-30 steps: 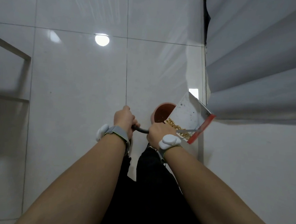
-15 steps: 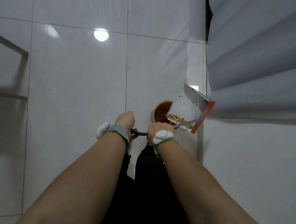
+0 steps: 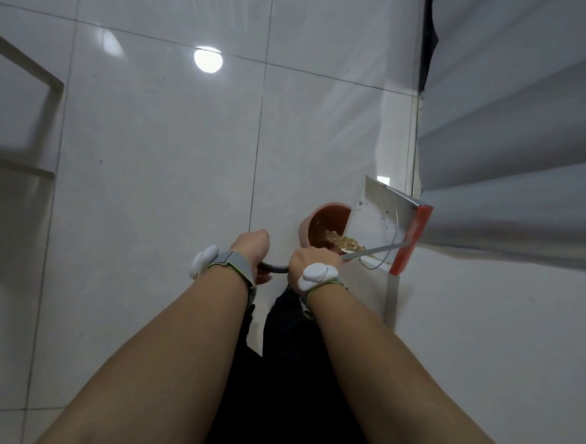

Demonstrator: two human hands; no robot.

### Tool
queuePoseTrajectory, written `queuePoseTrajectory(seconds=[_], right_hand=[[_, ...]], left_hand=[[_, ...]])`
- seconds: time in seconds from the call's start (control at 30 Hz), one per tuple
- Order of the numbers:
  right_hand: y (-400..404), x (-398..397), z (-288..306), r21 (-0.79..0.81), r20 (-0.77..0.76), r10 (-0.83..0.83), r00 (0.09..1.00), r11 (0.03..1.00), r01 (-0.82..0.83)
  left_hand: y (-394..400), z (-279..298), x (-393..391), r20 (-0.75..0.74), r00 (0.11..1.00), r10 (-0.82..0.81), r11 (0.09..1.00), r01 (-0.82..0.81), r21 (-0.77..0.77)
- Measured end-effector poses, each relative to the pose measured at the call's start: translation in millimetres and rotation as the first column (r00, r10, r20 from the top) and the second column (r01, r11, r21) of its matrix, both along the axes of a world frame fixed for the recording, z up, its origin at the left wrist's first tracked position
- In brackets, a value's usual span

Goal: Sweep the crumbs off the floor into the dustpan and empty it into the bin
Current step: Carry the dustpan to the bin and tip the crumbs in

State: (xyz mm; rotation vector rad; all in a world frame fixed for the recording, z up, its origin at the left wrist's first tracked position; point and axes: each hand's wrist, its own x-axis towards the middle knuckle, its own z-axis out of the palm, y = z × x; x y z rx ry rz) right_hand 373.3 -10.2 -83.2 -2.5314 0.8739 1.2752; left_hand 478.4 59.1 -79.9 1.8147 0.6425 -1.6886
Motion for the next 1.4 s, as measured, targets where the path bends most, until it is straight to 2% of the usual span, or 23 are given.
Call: queuePoseTrajectory(seconds=[0.33, 0.73, 0.87, 1.07, 1.17, 1.23, 1.33, 1.4], right_hand=[[25.4, 3.8, 5.3, -0.019, 0.05, -0.024, 0.998, 1.0, 0.025], [30.7, -21.4, 10.2, -0.061, 0.072, -0.067, 0.995, 0.996, 0.071], [27.1, -26.9, 19.0, -0.094, 0.09, -0.095, 0.991, 0.99, 0.103], [18.1, -34.0, 37.3, -0.097, 0.141, -0.189, 0.972, 0.974, 0.203], [10.7, -53.2, 52.3, -0.081, 0.206, -0.296, 0.933, 0.945, 0.317], [7.2, -69.2, 57.0, -0.087, 0.254, -0.354, 0.9, 0.919, 0.385], [4.8, -109.9, 66.7, -0.069, 0.368, -0.48, 0.796, 0.84, 0.538], [6.3, -138.9, 73.4, -0.061, 0.443, -0.576, 0.687, 0.745, 0.664]], left_hand=[[23.7, -10.7, 6.1, 0.039, 0.995, -0.092, 0.996, 0.091, 0.024], [33.2, -4.6, -11.5, 0.054, 0.988, -0.148, 0.988, 0.15, -0.044], [28.5, 2.7, -11.2, 0.124, 0.984, -0.129, 0.989, 0.137, -0.055], [17.5, 24.3, -10.0, 0.211, 0.958, -0.195, 0.971, 0.22, -0.097], [2.4, 50.9, -16.8, 0.269, 0.941, -0.206, 0.952, 0.257, -0.168], [-8.2, 64.4, -23.0, 0.255, 0.951, -0.174, 0.941, 0.237, -0.242], [-37.1, 92.8, -49.8, 0.277, 0.938, -0.206, 0.86, 0.309, -0.405], [-61.0, 114.6, -80.2, 0.282, 0.921, -0.269, 0.789, 0.379, -0.484]])
